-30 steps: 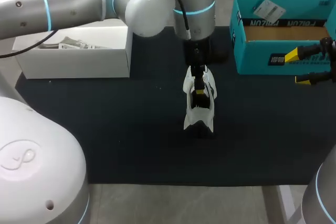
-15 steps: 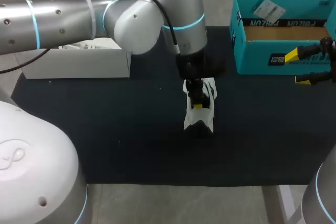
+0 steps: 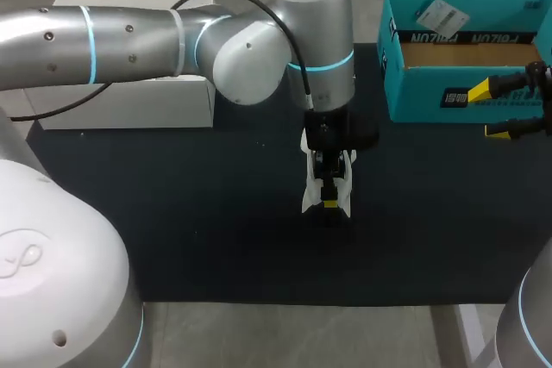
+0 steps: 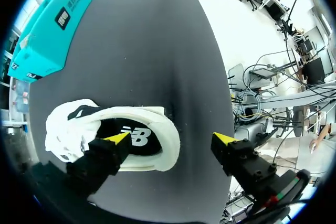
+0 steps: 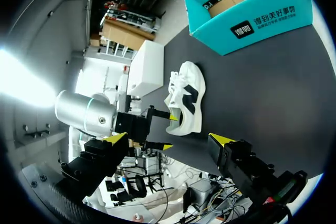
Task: Take the shoe out of the shoebox, open the shoe tongue, remove and reinsert the insole, then place the shoe into the shoebox
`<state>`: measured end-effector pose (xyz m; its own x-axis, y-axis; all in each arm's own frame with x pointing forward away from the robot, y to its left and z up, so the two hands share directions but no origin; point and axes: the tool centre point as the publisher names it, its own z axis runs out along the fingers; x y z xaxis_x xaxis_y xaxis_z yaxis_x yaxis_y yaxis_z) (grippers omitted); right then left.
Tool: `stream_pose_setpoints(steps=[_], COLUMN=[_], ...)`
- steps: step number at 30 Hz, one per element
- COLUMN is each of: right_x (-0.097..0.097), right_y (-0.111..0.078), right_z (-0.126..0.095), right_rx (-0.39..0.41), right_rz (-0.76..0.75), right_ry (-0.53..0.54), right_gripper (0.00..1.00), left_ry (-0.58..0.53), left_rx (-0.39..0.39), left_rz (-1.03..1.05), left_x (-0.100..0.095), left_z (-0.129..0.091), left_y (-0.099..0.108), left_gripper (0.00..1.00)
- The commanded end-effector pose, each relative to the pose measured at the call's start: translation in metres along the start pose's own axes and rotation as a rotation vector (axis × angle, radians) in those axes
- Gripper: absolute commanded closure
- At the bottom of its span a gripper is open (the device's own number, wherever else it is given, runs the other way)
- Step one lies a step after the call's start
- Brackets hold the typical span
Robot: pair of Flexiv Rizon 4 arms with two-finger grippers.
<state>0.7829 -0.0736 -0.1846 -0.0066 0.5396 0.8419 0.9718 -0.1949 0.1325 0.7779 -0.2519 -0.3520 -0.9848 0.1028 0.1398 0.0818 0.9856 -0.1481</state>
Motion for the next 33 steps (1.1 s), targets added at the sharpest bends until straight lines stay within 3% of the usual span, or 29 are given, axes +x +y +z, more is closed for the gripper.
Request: stream_pose_setpoints(steps=[1, 10, 17, 19, 25, 26, 27, 33], right_x=[0.0, 0.0, 0.0, 0.0, 0.0, 0.0, 0.0, 0.0], right_y=[-0.001, -0.001, -0.001, -0.001, -0.001, -0.001, -0.001, -0.001], right_z=[0.0, 0.0, 0.0, 0.0, 0.0, 0.0, 0.0, 0.0], right_rx=[-0.001, -0.001, -0.001, -0.001, -0.001, -0.001, -0.001, -0.001], right_rz=[0.001, 0.001, 0.001, 0.001, 0.001, 0.001, 0.001, 0.001], right_ry=[-0.003, -0.003, -0.003, -0.003, -0.003, -0.003, -0.003, -0.003], right_gripper=[0.0, 0.0, 0.0, 0.0, 0.0, 0.0, 0.0, 0.0], left_ry=[0.023, 0.034, 0.027, 0.025, 0.027, 0.03, 0.031, 0.039], left_rx=[-0.009, -0.035, -0.05, -0.05, -0.072, -0.072, -0.073, -0.088], left_rz=[-0.004, -0.025, -0.033, -0.033, -0.045, -0.044, -0.042, -0.043], left_x=[-0.006, -0.009, -0.012, -0.013, -0.012, -0.012, -0.011, -0.003], left_z=[0.018, 0.038, 0.052, 0.055, 0.06, 0.06, 0.059, 0.051], left_y=[-0.004, 0.003, 0.009, 0.01, 0.014, 0.014, 0.014, 0.013], left_gripper=[0.0, 0.05, 0.04, 0.07, 0.66, 0.93, 1.0, 1.0])
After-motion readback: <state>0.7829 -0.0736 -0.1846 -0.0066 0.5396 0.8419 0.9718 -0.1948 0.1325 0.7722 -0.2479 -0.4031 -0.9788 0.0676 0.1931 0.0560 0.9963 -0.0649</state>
